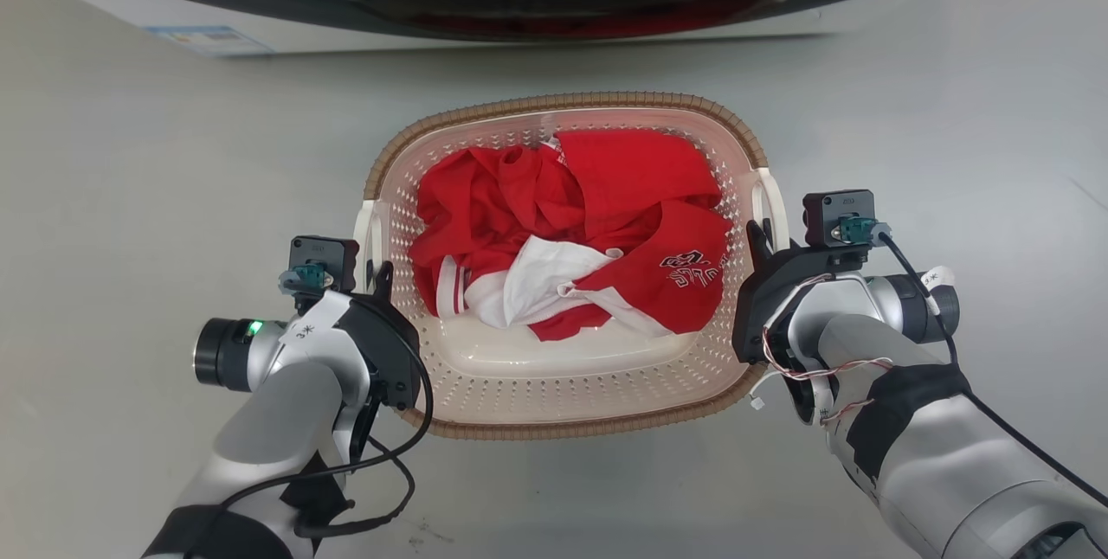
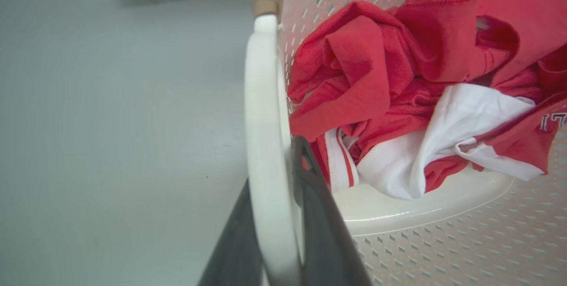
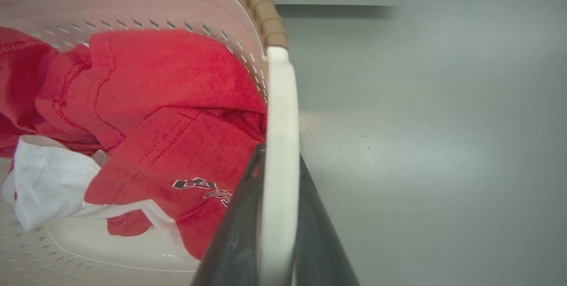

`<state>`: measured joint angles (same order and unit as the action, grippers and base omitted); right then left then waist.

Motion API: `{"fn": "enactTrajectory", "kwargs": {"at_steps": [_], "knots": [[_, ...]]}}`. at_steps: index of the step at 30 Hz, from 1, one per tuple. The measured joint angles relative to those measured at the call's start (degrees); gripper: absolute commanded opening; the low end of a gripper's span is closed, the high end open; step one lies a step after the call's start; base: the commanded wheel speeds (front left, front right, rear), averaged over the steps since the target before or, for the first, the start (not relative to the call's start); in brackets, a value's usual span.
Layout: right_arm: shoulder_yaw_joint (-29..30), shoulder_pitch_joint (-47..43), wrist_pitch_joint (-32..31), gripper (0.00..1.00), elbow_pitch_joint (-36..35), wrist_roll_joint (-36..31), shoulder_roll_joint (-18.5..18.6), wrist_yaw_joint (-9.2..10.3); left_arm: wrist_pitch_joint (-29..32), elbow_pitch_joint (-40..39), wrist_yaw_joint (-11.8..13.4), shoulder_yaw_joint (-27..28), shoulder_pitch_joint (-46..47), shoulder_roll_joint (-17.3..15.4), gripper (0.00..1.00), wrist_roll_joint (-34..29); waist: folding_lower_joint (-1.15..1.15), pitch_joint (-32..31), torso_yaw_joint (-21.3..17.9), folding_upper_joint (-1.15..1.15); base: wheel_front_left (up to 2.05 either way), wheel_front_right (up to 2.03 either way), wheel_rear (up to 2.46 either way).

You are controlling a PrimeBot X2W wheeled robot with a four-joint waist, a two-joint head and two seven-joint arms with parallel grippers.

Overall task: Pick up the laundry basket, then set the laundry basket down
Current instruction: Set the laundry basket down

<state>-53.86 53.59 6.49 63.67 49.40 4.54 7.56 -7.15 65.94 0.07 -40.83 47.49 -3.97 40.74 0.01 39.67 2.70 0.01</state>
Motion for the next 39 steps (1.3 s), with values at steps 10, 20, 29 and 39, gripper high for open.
{"fn": "enactTrajectory", "kwargs": {"at_steps": [10, 20, 29, 39], "knots": [[-0.43, 1.95, 1.81, 0.0, 0.07, 0.0, -0.02, 0.01, -1.98, 0.85, 0.09, -0.03, 2.57, -0.22, 0.0, -1.22, -0.01, 3.63, -0.31, -0.01, 0.0, 0.0, 0.0], [-1.09, 3.53, 2.69, 0.0, 0.09, 0.0, -0.02, 0.01, -3.13, 1.82, 0.41, -0.09, 4.34, -0.3, 0.0, -1.71, -0.01, 5.57, -0.14, 0.0, 0.0, 0.0, 0.0], [-1.98, 4.59, 3.26, 0.0, -0.11, 0.01, -0.05, 0.01, -4.13, 2.75, 0.45, -0.12, 5.56, -0.49, 0.0, -2.03, -0.01, 7.05, 0.27, -0.01, 0.0, 0.0, 0.0], [-2.54, 4.59, 3.77, 0.0, 0.15, 0.11, -0.09, 0.01, -4.63, 3.9, 0.52, -0.11, 6.11, -0.03, 0.0, -2.04, -0.01, 7.22, 0.38, -0.01, 0.0, 0.0, 0.0]]}}
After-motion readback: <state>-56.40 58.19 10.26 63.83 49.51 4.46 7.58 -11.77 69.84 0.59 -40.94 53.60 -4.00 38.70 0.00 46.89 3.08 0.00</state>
